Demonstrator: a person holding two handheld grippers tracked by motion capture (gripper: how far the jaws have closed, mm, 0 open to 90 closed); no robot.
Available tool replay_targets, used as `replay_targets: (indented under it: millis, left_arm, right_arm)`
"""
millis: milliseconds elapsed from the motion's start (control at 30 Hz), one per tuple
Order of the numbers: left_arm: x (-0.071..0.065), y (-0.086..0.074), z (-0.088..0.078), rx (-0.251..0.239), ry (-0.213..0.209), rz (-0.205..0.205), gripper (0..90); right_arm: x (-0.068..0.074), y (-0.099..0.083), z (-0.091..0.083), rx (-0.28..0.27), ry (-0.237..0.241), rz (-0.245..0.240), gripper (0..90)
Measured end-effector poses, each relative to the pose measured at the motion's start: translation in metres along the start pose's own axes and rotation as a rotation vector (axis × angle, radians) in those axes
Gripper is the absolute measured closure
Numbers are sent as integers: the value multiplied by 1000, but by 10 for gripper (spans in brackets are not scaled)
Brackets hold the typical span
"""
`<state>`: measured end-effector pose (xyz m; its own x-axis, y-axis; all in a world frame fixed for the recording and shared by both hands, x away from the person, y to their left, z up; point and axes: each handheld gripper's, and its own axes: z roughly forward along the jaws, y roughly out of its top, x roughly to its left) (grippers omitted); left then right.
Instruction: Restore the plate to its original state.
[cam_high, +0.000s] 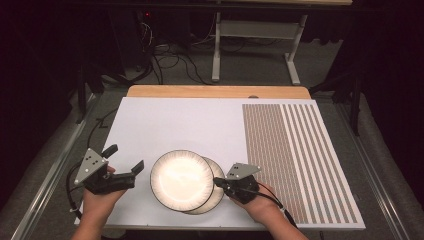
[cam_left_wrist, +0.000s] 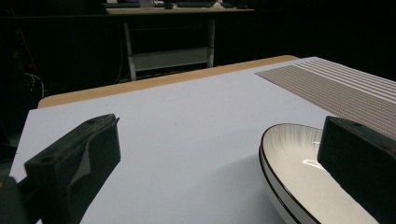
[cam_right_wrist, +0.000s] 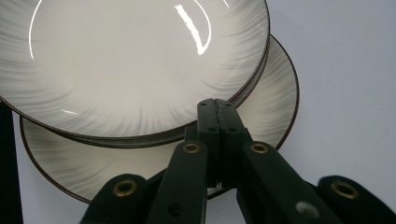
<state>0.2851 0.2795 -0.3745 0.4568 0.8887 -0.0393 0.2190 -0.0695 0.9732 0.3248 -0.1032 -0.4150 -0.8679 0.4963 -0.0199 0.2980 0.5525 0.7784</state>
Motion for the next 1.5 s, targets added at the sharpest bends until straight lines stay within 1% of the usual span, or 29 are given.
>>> replay_targets:
  millis: [167,200,300,400,567,633,833,1033,1267,1500]
  left_arm:
    - [0,0,0,-5,2,-13,1]
    - [-1,0,0,-6,-6,-25,1]
    - [-2,0,2,-3,-5,-19,1]
    - [-4,0,1,1,-5,-14,1]
    - [-6,1,1,-4,-10,-24,1]
    - [-8,2,3,1,-10,-13,1]
    - [-10,2,4,3,-19,-20,2]
    - [-14,3,5,2,-27,-17,6]
    - [-16,3,6,0,-32,-29,6]
    - [-18,2,7,7,-31,-23,6]
  right_arm:
    - [0,-1,0,-4,2,-1,900]
    - [0,0,0,0,2,3,900]
    - [0,-1,0,-6,2,5,900]
    - [0,0,-1,0,-1,-3,900]
    - [0,0,-1,-1,-2,-3,900]
    - [1,0,-1,-3,-5,3,900]
    - [1,0,-1,-2,-6,2,900]
    - [1,0,-1,-4,-9,1,900]
    - [1,0,-1,0,-12,2,900]
    - [0,0,-2,-4,-17,1,900]
